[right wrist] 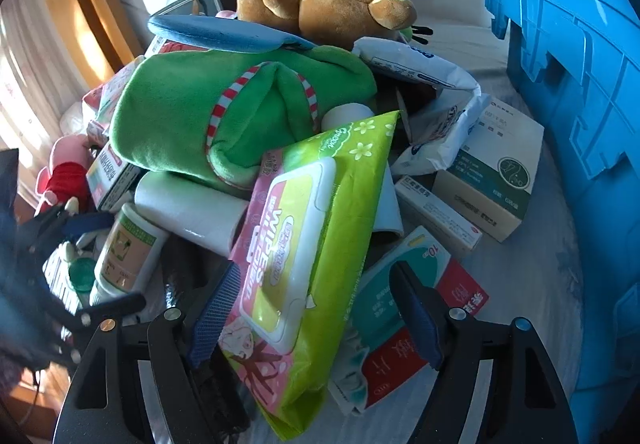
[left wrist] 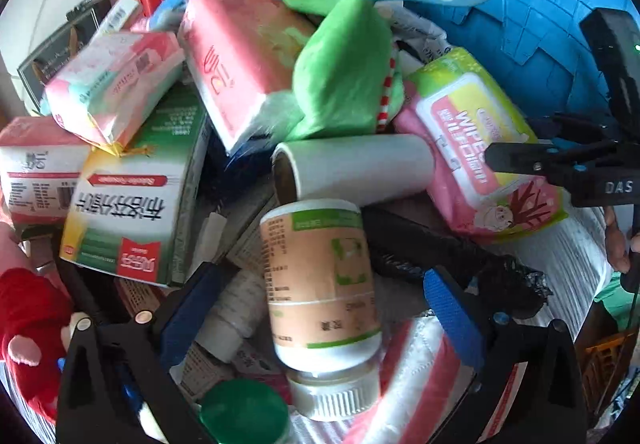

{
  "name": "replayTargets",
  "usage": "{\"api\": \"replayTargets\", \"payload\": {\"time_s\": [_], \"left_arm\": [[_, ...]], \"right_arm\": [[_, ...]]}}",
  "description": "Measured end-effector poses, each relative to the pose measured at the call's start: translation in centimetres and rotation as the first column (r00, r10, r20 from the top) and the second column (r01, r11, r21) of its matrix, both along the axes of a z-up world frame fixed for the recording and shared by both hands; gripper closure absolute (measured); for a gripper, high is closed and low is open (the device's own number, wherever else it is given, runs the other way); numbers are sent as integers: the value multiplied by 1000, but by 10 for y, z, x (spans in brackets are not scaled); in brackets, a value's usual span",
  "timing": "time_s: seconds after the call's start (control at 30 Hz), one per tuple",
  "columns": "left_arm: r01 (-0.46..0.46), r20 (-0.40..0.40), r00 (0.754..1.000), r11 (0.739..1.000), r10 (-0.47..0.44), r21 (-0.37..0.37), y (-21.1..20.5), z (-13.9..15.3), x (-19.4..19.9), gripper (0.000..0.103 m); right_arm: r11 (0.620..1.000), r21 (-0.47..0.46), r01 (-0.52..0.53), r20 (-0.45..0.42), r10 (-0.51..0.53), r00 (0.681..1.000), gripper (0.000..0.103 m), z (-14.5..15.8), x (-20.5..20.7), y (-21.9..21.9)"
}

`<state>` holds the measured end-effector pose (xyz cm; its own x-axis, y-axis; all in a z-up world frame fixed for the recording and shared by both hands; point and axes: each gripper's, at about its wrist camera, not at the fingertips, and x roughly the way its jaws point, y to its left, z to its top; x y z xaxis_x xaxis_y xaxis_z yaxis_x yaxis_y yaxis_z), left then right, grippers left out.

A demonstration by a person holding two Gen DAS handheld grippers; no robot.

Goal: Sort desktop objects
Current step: 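Grasp the green-pink wipes pack with the right tool while the left tool grasps the white bottle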

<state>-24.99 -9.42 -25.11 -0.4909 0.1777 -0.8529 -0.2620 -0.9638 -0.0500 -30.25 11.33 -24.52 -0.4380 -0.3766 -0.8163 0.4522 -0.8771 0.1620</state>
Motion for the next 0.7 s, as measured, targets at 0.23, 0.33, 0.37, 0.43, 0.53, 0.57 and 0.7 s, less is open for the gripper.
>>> {"api": "replayTargets", "payload": {"time_s": [0.23, 0.33, 0.37, 0.43, 0.53, 0.57, 0.7], "left_arm": [[13, 18, 1000, 998, -12, -66, 15, -6, 7, 4], [-19, 24, 999, 995, 22, -95, 17, -2, 6, 21], [-34, 17, 999, 996, 36, -84, 15, 1, 6, 30], [-68, -3, 998, 995, 68, -69, 18, 2, 11, 38], [-67, -38, 997, 992, 64, -106, 22, 0, 16, 39], [-66, -39, 997, 993, 63, -98, 23, 1, 17, 41], [-75, -36, 997, 994, 72, -85, 11, 5, 27, 49]], "right_arm": [[999, -38, -15, 45, 17, 999, 53, -4, -5, 0], [999, -31, -33, 44, 34, 998, 57, -2, -5, -1], [999, -27, -37, 43, 38, 998, 59, -1, -4, -2], [999, -18, -38, 42, 39, 998, 60, 0, -5, -6], [999, 1, -37, 43, 37, 998, 60, 1, -9, -12], [999, 9, -37, 41, 37, 999, 60, 1, -10, -15], [999, 45, -30, 24, 29, 999, 65, 2, -8, -23]]}}
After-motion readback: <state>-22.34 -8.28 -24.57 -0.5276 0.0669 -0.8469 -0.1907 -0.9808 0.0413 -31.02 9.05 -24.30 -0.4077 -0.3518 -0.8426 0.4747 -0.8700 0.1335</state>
